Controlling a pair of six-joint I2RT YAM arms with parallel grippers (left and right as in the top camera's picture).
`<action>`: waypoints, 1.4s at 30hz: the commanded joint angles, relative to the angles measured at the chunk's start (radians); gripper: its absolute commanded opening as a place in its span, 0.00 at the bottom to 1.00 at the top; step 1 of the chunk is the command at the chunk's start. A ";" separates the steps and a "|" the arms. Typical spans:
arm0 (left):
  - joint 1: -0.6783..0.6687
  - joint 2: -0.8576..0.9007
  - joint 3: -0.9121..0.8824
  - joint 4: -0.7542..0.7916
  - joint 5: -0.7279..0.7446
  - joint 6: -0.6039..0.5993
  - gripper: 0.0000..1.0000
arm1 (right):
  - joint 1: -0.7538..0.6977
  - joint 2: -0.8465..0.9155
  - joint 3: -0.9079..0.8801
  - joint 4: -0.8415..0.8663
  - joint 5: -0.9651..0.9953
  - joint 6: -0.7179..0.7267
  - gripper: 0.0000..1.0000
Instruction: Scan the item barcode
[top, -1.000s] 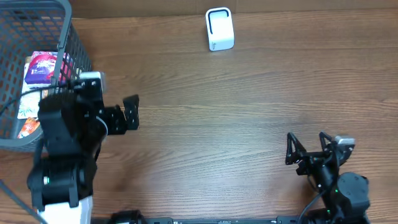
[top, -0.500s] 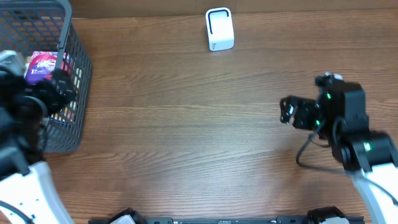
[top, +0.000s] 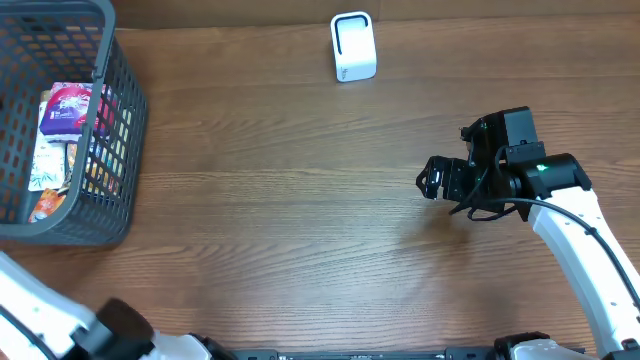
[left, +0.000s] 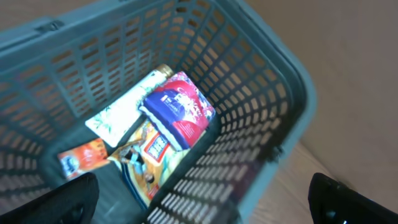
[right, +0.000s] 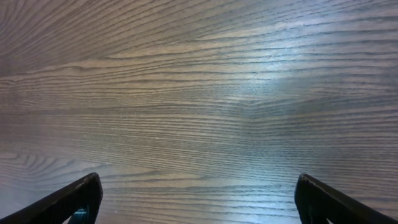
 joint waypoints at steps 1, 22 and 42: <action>0.003 0.112 0.023 0.016 0.011 -0.050 1.00 | 0.004 -0.010 0.016 0.003 -0.017 -0.003 1.00; -0.137 0.415 -0.060 0.203 -0.251 -0.044 1.00 | 0.004 -0.010 0.016 0.046 -0.016 -0.004 1.00; -0.192 0.415 -0.483 0.583 -0.317 -0.174 1.00 | 0.004 -0.010 0.016 0.073 -0.016 -0.026 1.00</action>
